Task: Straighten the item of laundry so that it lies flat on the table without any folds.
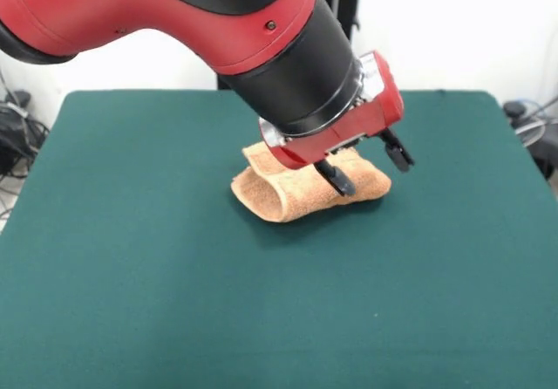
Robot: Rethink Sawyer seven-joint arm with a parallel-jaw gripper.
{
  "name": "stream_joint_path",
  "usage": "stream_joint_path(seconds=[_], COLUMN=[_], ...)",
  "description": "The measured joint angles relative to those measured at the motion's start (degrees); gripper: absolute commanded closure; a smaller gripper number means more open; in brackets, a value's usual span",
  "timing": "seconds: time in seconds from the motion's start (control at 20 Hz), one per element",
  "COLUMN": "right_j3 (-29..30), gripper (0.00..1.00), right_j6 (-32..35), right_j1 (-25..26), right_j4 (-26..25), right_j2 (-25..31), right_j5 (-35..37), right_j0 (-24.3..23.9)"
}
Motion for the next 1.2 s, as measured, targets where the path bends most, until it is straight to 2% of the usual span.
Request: stream_joint_path(seconds=[0.35,1.2], right_j3=[1.3,3.6], gripper=[0.0,0.0], right_j6=[0.0,0.0], right_j1=[-0.2,-2.3], right_j4=[-0.2,-5.3], right_j2=[-0.1,-0.3], right_j5=[2.8,4.8], right_j0=[-1.1,-2.9])
